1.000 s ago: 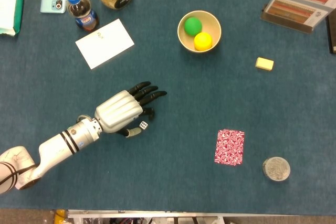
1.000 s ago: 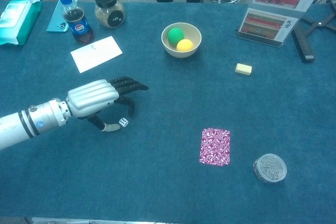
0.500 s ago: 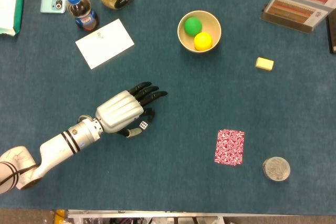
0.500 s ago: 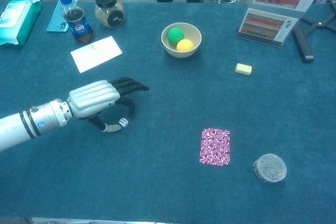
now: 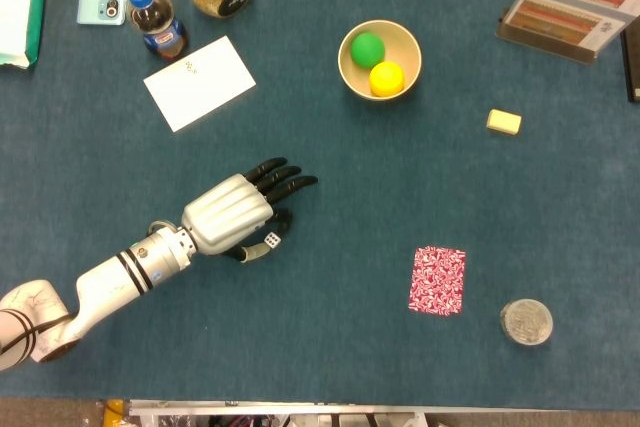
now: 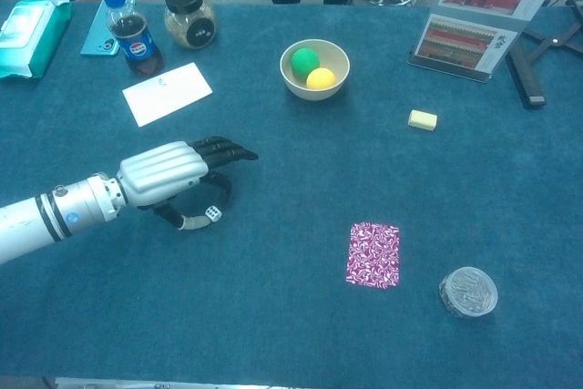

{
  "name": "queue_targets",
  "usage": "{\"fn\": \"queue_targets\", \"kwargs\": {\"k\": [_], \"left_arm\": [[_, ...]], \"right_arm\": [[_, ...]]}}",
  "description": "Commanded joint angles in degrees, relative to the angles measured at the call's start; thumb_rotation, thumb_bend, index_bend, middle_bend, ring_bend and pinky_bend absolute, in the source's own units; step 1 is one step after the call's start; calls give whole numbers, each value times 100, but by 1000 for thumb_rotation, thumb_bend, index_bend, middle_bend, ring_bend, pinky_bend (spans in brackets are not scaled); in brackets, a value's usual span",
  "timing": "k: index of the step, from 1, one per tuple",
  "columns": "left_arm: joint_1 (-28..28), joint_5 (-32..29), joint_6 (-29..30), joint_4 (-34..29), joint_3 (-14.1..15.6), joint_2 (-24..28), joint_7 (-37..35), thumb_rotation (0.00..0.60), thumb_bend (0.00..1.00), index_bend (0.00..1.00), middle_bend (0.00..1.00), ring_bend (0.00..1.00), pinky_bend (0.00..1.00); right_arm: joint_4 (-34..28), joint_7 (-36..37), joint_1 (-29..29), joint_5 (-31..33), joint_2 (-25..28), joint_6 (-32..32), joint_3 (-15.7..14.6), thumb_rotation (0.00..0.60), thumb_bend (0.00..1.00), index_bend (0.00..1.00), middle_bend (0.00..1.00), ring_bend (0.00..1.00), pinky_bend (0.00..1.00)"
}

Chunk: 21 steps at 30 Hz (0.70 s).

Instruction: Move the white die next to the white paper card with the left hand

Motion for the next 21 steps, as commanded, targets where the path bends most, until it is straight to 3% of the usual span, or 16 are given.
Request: {"fn": "queue_targets", "kwargs": {"k": [1, 15, 21], "left_arm": [[8, -12, -13, 10, 9, -11, 2, 600, 316, 516, 41, 0, 20], [63, -41, 237, -127, -64, 84, 24, 600, 322, 560, 41, 0, 20], [205, -182, 667, -478, -301, 360, 239, 600, 323, 567, 43, 0, 20]], "right_arm": [[6, 8, -4, 4, -1, 0, 0, 600, 0, 510, 412, 261, 369], [21, 24, -15, 2, -10, 17, 8, 600, 0, 510, 412, 261, 370], [25, 47, -34, -6, -17, 46, 7, 600, 0, 510, 412, 261, 370]]}}
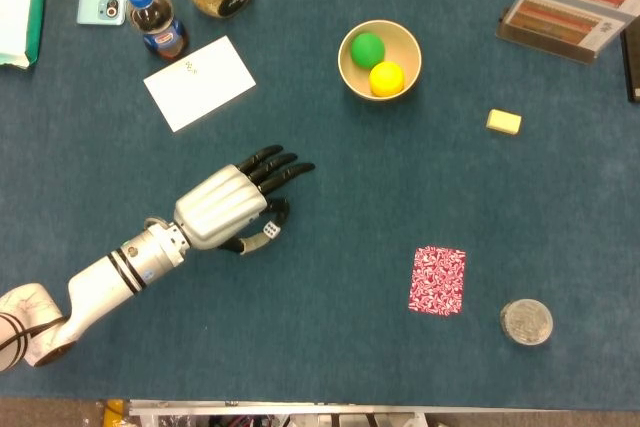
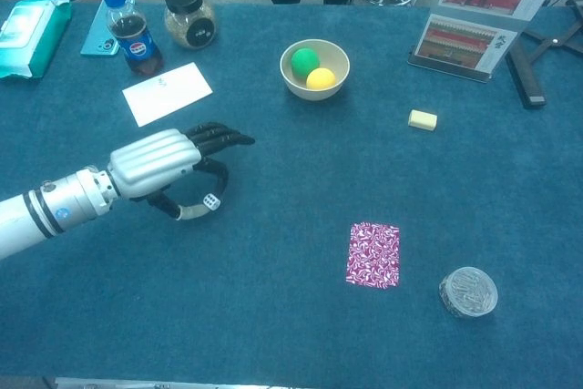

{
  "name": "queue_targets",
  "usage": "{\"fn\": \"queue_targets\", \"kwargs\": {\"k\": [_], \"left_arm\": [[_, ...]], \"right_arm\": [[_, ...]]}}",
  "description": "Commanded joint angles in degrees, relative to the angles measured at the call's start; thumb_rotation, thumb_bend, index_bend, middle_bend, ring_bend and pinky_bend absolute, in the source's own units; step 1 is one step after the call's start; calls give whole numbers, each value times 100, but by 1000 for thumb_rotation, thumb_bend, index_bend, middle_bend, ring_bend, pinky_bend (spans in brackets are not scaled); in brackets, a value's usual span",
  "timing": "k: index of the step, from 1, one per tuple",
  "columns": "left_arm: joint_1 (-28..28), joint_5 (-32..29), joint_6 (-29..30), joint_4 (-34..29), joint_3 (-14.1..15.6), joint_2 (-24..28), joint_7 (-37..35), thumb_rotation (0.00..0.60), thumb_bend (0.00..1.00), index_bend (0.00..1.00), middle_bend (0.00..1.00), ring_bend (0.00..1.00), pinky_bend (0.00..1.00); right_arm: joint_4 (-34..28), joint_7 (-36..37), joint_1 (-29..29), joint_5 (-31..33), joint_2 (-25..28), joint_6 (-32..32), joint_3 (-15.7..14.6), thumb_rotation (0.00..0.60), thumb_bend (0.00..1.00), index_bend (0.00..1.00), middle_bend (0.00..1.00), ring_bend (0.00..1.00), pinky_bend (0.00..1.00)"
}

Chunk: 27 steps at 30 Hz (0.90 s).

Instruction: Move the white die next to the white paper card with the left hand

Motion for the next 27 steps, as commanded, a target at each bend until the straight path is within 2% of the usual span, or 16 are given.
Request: {"fn": "queue_targets", "kwargs": {"k": [1, 13, 27], "left_arm": [[135, -143, 283, -222, -180, 185, 121, 600, 323, 569, 43, 0, 20], [909, -802, 1425, -708, -751, 642, -133, 600, 323, 577, 47, 0, 20], [1679, -1079, 1555, -430, -582, 553, -567, 600, 322, 580, 48, 0, 20]], "right_arm": [[7, 13, -8, 1, -4, 6, -2, 600, 0, 510, 412, 261, 370], [34, 37, 14, -22, -68, -13, 3, 600, 0, 510, 412, 261, 369], [34, -8, 61, 5, -132, -103, 5, 600, 0, 510, 412, 261, 370]]}}
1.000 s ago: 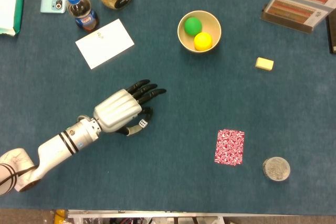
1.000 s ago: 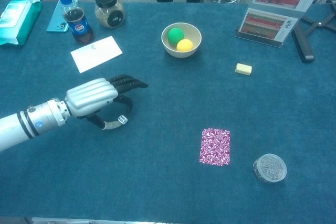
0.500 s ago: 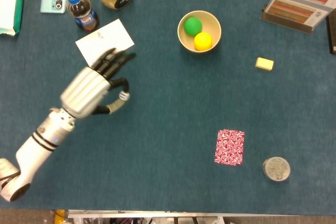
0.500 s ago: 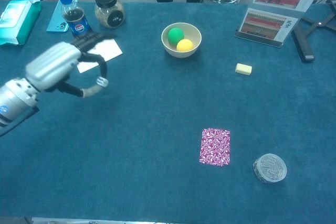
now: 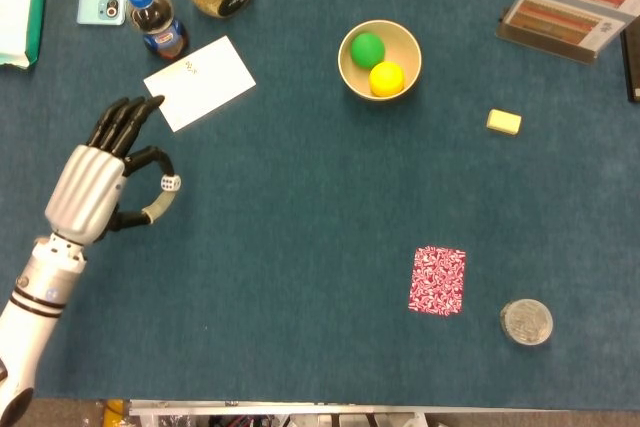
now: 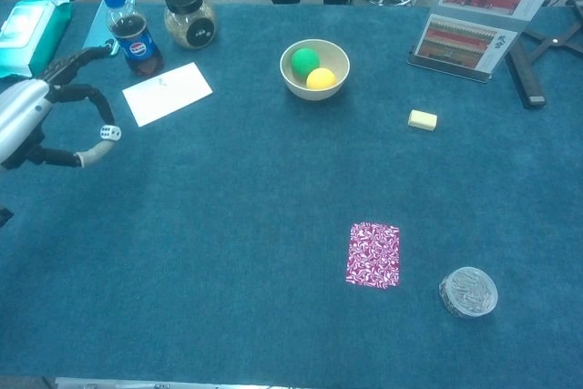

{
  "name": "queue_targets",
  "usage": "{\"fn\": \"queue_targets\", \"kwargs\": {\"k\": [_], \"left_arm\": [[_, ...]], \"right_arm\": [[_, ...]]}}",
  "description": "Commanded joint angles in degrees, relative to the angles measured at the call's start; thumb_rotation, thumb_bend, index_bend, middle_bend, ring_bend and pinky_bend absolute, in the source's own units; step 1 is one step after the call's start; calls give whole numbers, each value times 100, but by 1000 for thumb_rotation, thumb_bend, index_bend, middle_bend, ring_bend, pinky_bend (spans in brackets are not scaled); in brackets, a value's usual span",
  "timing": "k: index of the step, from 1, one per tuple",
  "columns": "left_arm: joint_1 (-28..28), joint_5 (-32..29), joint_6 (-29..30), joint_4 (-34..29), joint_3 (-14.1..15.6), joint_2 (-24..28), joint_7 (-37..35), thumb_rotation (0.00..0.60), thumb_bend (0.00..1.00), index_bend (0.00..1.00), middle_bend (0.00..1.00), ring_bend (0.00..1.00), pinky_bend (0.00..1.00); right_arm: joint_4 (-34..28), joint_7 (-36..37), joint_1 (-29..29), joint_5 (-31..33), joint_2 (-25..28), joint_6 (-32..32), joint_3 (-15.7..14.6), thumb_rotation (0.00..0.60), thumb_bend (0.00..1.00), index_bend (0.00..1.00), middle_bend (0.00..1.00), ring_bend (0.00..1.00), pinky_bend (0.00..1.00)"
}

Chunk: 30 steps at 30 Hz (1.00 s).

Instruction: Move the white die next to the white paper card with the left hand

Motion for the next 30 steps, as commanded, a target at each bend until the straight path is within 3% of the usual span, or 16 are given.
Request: {"fn": "queue_targets", "kwargs": {"k": [1, 6, 8, 11, 15, 19, 30], "left_arm": [[30, 19, 61, 27, -52, -25, -51, 600, 323, 580, 48, 0, 20], [-164, 261, 744, -509, -614, 324, 245, 600, 323, 574, 47, 0, 20], [-146, 285, 955, -935, -788, 623, 566, 600, 323, 527, 38, 0, 20], [79, 157, 845, -1358, -612, 931, 686, 600, 323, 370, 8, 0, 20], [423, -133, 651, -1186, -368, 855, 430, 600, 321, 243, 0, 0, 20], [498, -107, 706, -915, -413, 789, -11, 600, 319, 243, 0, 0, 20], [482, 38, 597, -794, -490, 583, 41, 600, 315, 339, 18, 0, 38]], "right_arm": [[13, 7, 12, 9, -11, -26, 0, 600, 0, 510, 412, 261, 370], [19, 19, 31, 6, -12, -51, 4, 600, 0, 510, 412, 261, 370], [7, 36, 19, -5, -4, -16, 7, 600, 0, 510, 412, 261, 370], [15, 71, -5, 11, 15, 19, 15, 600, 0, 510, 412, 261, 370], [47, 79, 4, 62, 7, -62, 3, 600, 0, 510, 412, 261, 369], [15, 37, 31, 33, -10, -54, 16, 600, 0, 510, 412, 261, 370], [205, 194, 26, 69, -105, -110, -3, 600, 0, 510, 412, 261, 370]]}}
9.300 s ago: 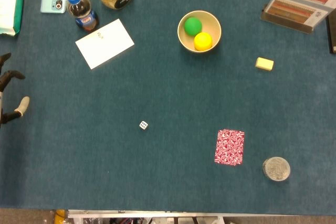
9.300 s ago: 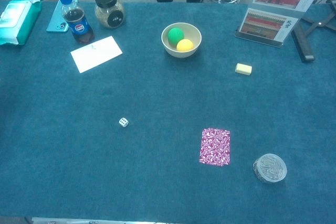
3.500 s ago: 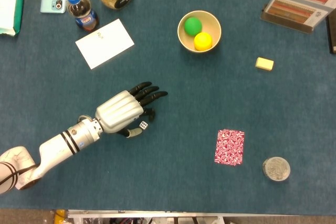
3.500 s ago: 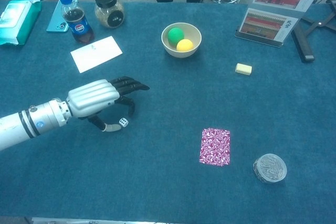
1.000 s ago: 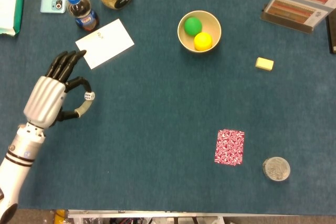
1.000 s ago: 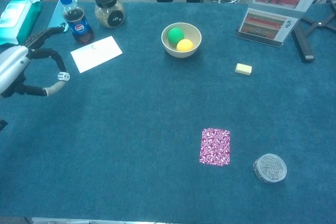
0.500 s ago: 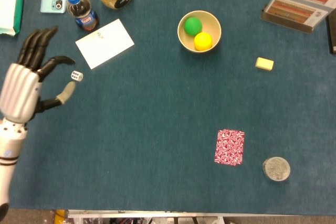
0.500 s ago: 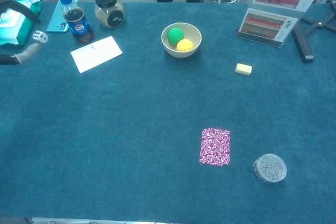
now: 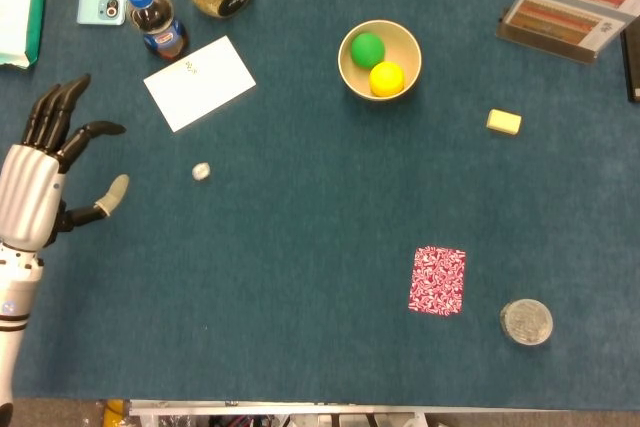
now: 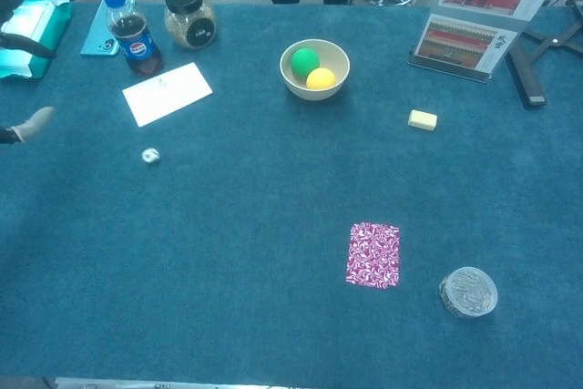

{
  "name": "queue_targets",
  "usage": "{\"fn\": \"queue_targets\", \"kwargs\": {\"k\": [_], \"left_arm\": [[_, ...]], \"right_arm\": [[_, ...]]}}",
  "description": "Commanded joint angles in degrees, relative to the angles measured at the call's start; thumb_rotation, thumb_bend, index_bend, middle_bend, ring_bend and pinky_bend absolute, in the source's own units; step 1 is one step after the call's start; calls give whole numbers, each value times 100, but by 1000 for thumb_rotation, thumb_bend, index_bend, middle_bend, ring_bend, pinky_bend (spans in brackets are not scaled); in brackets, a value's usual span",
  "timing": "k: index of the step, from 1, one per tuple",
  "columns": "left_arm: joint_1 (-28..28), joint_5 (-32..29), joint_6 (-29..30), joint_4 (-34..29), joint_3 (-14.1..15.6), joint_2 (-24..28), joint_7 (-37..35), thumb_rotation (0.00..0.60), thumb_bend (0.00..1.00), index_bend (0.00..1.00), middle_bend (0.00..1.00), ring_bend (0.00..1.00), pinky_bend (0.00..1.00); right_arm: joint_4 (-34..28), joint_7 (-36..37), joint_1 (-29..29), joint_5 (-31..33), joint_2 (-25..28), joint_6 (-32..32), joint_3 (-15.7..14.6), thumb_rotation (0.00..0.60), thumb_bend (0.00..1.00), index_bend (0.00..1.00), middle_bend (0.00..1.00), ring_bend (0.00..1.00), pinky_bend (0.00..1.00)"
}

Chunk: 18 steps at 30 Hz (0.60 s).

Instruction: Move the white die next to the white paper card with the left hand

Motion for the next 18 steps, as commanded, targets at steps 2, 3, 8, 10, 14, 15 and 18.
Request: {"fn": "queue_targets", "kwargs": {"k": [2, 3, 8, 10, 14, 15, 18], "left_arm": [[-8, 2, -49, 22, -47, -64, 69, 600, 316, 367, 32, 0, 60], [-11, -1, -58, 33, -68, -85, 105, 600, 316, 375, 39, 0, 63], [18, -80, -26, 161, -201, -200, 355, 600, 316, 412, 105, 2, 112], [37, -175, -71, 199, -260, -195, 478, 600, 315, 422, 144, 35, 154], [43, -446, -355, 154, -357, -11, 866, 600, 316, 427, 186, 105, 235], [46, -495, -425, 114, -362, 63, 981, 600, 316, 426, 193, 121, 268], [45, -657, -733, -96, -336, 364, 1486, 600, 316, 408, 203, 146, 314]], "right_arm": [[-3, 24, -25, -27, 22, 59, 1, 600, 0, 510, 412, 261, 370], [-11, 28, -35, -32, 31, 77, -1, 600, 0, 510, 412, 261, 370], [-29, 29, -62, -32, 41, 121, 0, 600, 0, 510, 412, 261, 370], [-43, 17, -61, -35, 49, 128, 6, 600, 0, 510, 412, 261, 370], [-154, -108, -47, -107, 111, 181, 12, 600, 0, 510, 412, 261, 370], [-201, -167, -47, -128, 137, 205, 13, 600, 0, 510, 412, 261, 370], [-388, -461, -51, -173, 246, 260, 4, 600, 0, 510, 412, 261, 369]]}}
